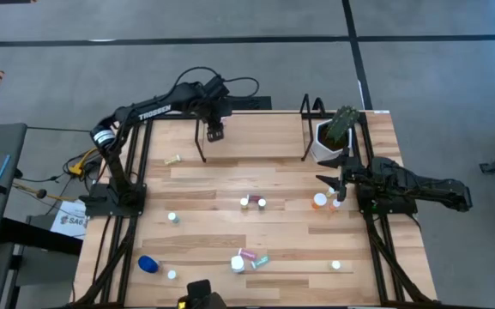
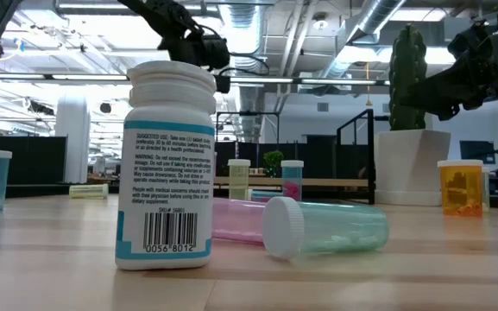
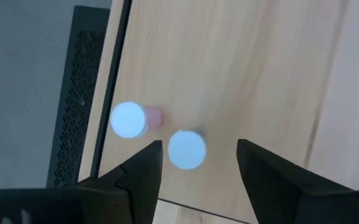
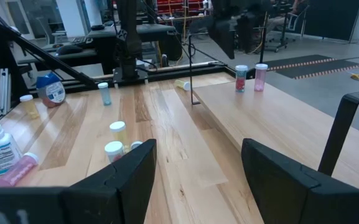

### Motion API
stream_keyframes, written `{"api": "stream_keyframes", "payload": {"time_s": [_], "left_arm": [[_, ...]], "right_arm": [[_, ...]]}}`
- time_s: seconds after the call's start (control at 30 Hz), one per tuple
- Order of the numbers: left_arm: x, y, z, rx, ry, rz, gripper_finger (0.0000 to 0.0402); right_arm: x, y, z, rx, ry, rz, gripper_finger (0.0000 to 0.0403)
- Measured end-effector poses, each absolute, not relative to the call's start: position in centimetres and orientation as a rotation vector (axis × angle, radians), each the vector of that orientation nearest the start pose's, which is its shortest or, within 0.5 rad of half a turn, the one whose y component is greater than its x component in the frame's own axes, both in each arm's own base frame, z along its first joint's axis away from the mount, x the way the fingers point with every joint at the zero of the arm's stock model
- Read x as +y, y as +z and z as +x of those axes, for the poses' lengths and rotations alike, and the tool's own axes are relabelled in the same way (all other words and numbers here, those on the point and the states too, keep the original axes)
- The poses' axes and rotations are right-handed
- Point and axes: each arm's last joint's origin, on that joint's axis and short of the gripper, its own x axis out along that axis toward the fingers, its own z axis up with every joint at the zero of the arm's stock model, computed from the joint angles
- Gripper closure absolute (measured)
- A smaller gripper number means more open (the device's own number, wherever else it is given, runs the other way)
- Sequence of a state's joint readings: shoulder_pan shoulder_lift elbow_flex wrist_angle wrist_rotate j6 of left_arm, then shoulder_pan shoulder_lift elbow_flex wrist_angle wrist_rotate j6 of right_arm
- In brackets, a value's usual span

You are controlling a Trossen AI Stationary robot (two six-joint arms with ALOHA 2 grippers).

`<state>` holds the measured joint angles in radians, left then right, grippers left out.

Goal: Pick and place medicine bottles onto shelf by color
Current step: Put the blue pill bottle on the shelf

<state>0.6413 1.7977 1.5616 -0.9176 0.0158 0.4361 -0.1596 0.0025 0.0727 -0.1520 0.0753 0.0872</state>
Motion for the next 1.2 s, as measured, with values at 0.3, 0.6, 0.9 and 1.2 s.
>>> {"api": "stream_keyframes", "payload": {"time_s": [0.3, 0.6, 0.9, 1.2], "left_arm": [[18.0, 29.5, 31.2, 1.114, 0.284, -0.016, 0.0207], [11.1, 30.2, 33.1, 1.126, 0.145, -0.030, 0.0207], [3.0, 30.0, 32.9, 1.287, 0.146, -0.039, 0.0207], [-3.8, 27.8, 29.7, 1.429, 0.244, -0.043, 0.0207]], "right_arm": [[-1.7, 17.3, 9.1, 0.072, -0.238, 0.090, 0.0143], [-1.7, 17.3, 9.1, 0.072, -0.238, 0.090, 0.0143], [-1.7, 17.3, 9.1, 0.071, -0.238, 0.090, 0.0143], [-1.7, 17.3, 9.1, 0.072, -0.238, 0.090, 0.0143]]}}
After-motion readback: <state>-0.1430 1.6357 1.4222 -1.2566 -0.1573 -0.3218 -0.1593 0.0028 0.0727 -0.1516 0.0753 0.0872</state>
